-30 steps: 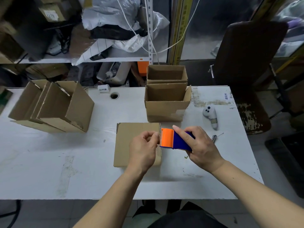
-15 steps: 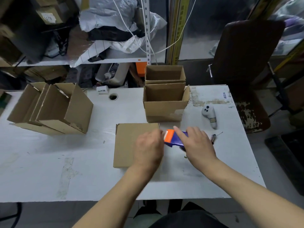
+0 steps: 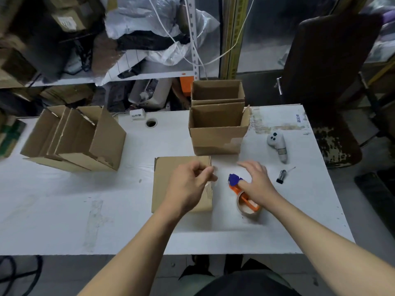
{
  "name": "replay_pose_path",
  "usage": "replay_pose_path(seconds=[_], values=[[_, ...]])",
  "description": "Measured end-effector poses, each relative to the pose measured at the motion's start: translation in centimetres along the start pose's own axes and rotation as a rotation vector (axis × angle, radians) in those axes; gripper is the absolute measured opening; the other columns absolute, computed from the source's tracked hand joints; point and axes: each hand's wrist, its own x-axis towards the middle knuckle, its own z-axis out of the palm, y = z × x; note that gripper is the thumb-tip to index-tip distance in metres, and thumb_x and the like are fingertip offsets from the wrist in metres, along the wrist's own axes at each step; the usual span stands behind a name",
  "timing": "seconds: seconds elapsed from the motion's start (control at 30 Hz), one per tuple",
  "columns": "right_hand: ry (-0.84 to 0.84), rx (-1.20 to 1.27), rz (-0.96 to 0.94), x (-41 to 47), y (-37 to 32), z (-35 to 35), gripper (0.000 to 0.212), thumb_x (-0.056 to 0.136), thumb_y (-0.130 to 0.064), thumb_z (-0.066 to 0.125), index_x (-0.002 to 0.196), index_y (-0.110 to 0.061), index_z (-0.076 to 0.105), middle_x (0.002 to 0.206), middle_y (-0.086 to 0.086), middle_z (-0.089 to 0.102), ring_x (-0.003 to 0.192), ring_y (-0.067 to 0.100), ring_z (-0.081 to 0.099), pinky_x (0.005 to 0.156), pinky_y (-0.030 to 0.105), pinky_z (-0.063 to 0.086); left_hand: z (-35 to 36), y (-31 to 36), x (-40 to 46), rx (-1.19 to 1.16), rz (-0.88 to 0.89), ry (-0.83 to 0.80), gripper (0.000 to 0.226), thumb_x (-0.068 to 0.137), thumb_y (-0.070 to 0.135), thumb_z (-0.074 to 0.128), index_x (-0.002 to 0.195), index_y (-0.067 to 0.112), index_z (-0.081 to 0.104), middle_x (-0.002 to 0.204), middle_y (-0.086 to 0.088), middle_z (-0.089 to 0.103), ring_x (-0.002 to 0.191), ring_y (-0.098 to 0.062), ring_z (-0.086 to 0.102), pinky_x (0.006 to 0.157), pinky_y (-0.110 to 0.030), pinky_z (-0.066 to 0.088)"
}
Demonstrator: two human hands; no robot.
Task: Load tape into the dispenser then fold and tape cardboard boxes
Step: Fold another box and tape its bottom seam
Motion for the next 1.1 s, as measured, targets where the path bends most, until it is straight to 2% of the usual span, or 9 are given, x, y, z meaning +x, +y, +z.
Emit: replay_pose_path(seconds=[0.07,0.13,0.23,0.3,0.4,0.53,0.73,0.87,1.1], values=[[-0.164,0.528,-0.111,-1.3,-4.0,-0.7,0.048,0.091,-0.034,0.059,0.139,-0.029,0.062,0.127,-0.009,0.066,0.125,0.013,0.056,0.109,0.031,0.042,-0.1,-0.1,0.1,-0.108,-0.013,-0.01,0.019,0.103,0.027,0.066,0.091,0.017,0.076,0.081,0.011,0.08,0.078,0.008,0.07,0.065,-0.004,0.043],[-0.39,0.826,-0.115,-1.9,-6.0,-0.2,0.047,0.096,-0.038,0.063,0.138,-0.016,0.062,0.135,0.002,0.068,0.133,0.019,0.058,0.113,0.034,0.041,-0.3,-0.5,0.2,-0.187,-0.026,-0.017,0.019,0.102,0.027,0.067,0.092,0.016,0.077,0.083,0.008,0.081,0.084,0.002,0.074,0.07,-0.009,0.048],[-0.559,0.916,0.059,-1.4,-5.9,0.9,0.059,0.09,-0.04,0.074,0.131,0.0,0.062,0.131,0.018,0.068,0.129,0.03,0.061,0.113,0.046,0.043,-0.4,-1.8,0.4,-0.294,-0.092,0.012,0.016,0.101,0.025,0.068,0.091,0.015,0.076,0.085,0.004,0.081,0.089,-0.007,0.077,0.079,-0.022,0.051],[-0.594,0.958,0.209,-1.2,-5.1,1.4,0.04,0.089,-0.033,0.078,0.115,-0.004,0.07,0.113,0.015,0.071,0.112,0.03,0.069,0.096,0.044,0.052,0.1,-3.0,0.4,-0.33,-0.167,0.063,0.016,0.1,0.027,0.068,0.092,0.015,0.074,0.085,0.005,0.081,0.086,-0.005,0.075,0.077,-0.027,0.047],[-0.503,1.052,0.32,-1.2,-3.6,2.5,0.013,0.091,-0.021,0.076,0.083,-0.014,0.069,0.087,0.009,0.067,0.083,0.023,0.067,0.073,0.035,0.05,1.6,-5.3,0.2,-0.276,-0.238,0.137,0.018,0.1,0.032,0.067,0.092,0.018,0.074,0.082,0.011,0.08,0.082,0.0,0.073,0.078,-0.028,0.049],[-0.305,0.967,0.399,-1.6,-2.3,4.6,0.01,0.094,-0.011,0.075,0.088,-0.009,0.067,0.078,0.009,0.068,0.071,0.017,0.065,0.067,0.029,0.052,4.1,-7.7,-0.1,-0.141,-0.266,0.199,0.02,0.097,0.04,0.071,0.087,0.024,0.073,0.078,0.012,0.079,0.081,-0.005,0.074,0.082,-0.035,0.057],[-0.146,1.038,0.425,-2.3,-1.3,7.8,0.014,0.103,-0.011,0.061,0.089,-0.007,0.061,0.07,0.006,0.06,0.068,0.017,0.057,0.066,0.027,0.049,7.3,-10.9,-0.2,0.393,0.098,0.399,0.022,0.099,0.033,0.069,0.086,0.016,0.068,0.068,-0.003,0.069,0.064,-0.033,0.065,0.056,-0.04,0.049],[-0.087,1.033,0.433,-2.1,-0.9,9.0,0.017,0.105,-0.014,0.058,0.09,-0.009,0.062,0.074,0.005,0.058,0.073,0.017,0.055,0.069,0.03,0.049,7.8,-11.9,0.4,0.472,0.164,0.451,0.031,0.098,0.042,0.056,0.082,0.017,0.067,0.065,-0.002,0.065,0.062,-0.03,0.062,0.053,-0.04,0.05],[0.026,0.653,0.411,-1.6,-1.9,11.3,0.022,0.105,-0.031,0.058,0.092,-0.013,0.063,0.075,0.004,0.06,0.074,0.02,0.056,0.071,0.038,0.05,7.7,-13.9,1.4,0.747,0.321,0.47,0.031,0.098,0.032,0.055,0.072,0.016,0.054,0.055,-0.007,0.053,0.059,-0.032,0.049,0.053,-0.039,0.037]])
